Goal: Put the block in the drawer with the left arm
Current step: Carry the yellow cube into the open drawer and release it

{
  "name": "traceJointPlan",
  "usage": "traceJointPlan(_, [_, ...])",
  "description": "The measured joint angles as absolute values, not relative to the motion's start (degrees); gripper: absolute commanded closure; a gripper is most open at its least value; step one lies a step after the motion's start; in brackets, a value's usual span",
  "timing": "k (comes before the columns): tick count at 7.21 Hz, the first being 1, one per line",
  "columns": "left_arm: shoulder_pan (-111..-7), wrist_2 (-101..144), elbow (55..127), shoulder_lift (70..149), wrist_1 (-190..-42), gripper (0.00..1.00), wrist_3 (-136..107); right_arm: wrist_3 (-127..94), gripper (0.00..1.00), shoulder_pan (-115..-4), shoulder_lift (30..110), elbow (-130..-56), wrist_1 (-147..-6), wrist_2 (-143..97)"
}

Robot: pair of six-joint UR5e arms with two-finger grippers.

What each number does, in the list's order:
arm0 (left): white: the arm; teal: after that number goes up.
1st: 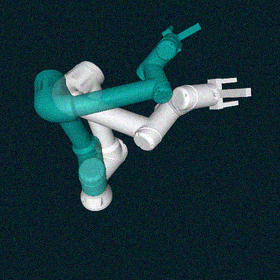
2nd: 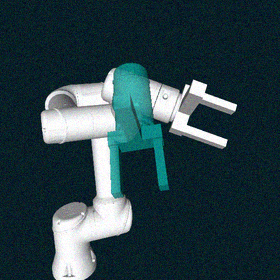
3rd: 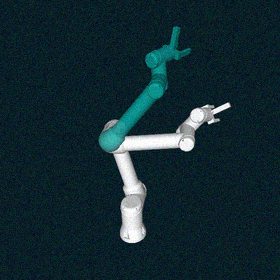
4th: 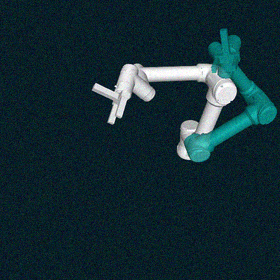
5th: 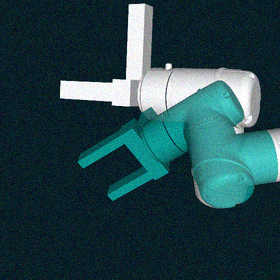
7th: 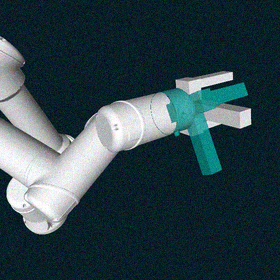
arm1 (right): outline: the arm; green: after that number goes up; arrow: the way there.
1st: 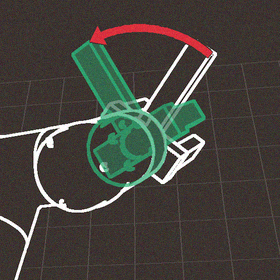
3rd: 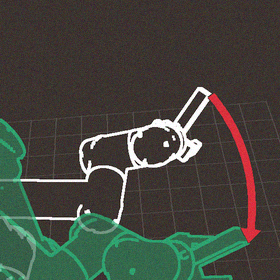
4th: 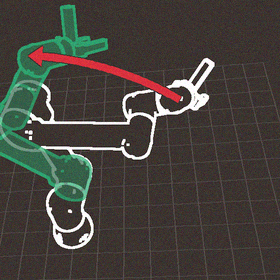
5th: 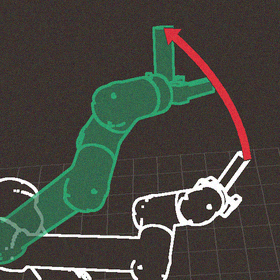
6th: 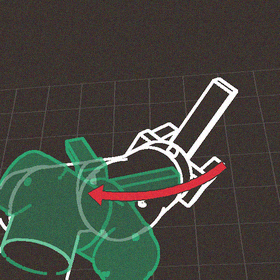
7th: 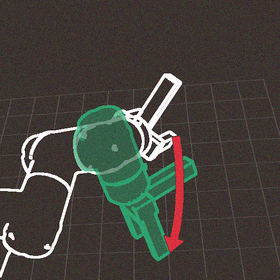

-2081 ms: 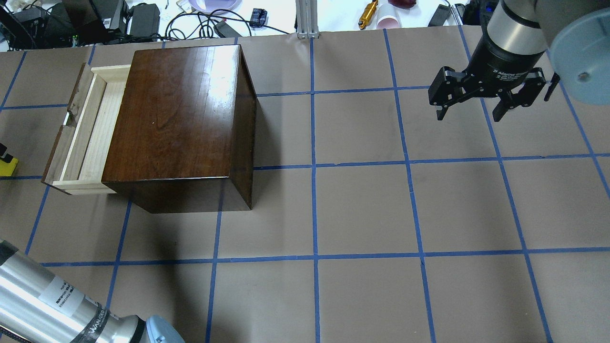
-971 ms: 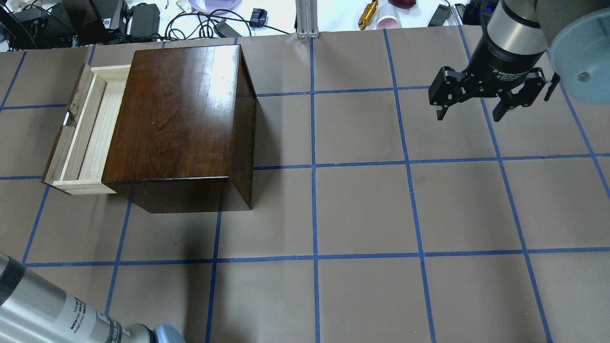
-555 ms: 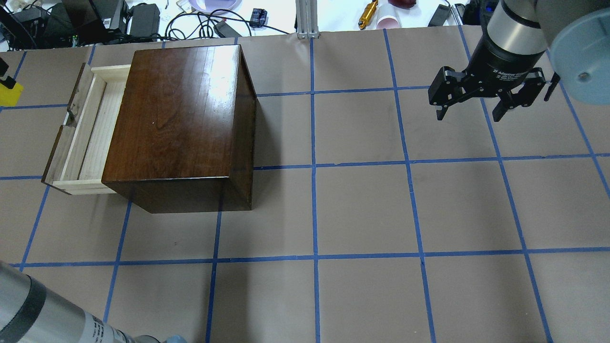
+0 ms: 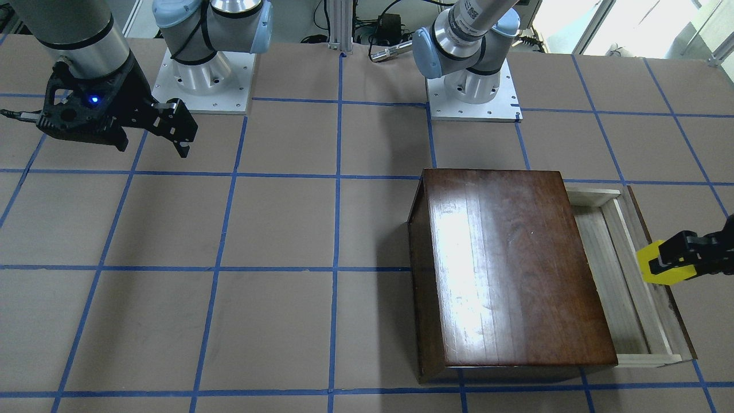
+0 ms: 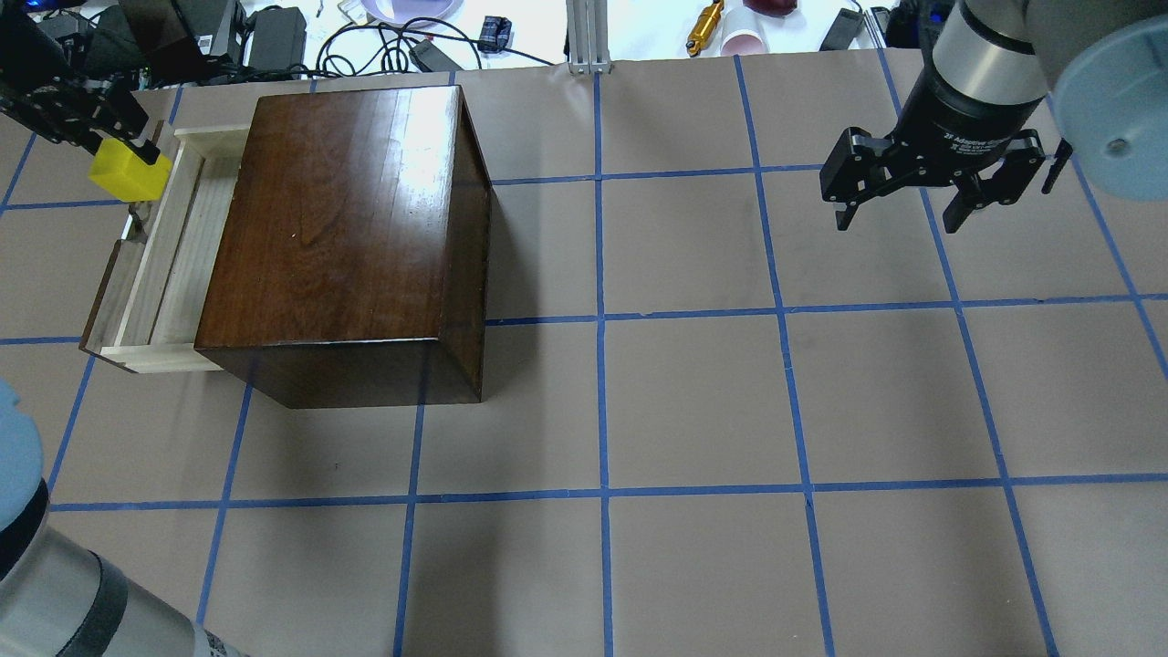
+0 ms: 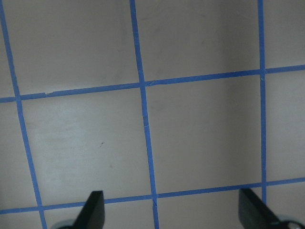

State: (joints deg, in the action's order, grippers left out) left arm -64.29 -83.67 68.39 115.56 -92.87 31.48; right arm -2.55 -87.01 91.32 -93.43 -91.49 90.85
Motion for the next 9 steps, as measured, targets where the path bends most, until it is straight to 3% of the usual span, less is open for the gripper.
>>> traceJointPlan(5, [-64.5, -82.8, 73.7, 118.1, -90.3, 1.0, 30.3, -2.5, 0.0, -87.0, 91.3, -93.4, -91.5, 90.9])
traceJointPlan(7, [-64.5, -81.3, 76.9, 118.4, -85.9, 0.02, 30.2, -2.5, 0.0, -87.0, 91.3, -93.4, -91.5, 90.9])
traceJointPlan(9, [-64.5, -81.1, 77.9, 117.8, -85.8, 0.0, 29.6, -2.5, 0.0, -87.0, 91.3, -93.4, -91.5, 90.9])
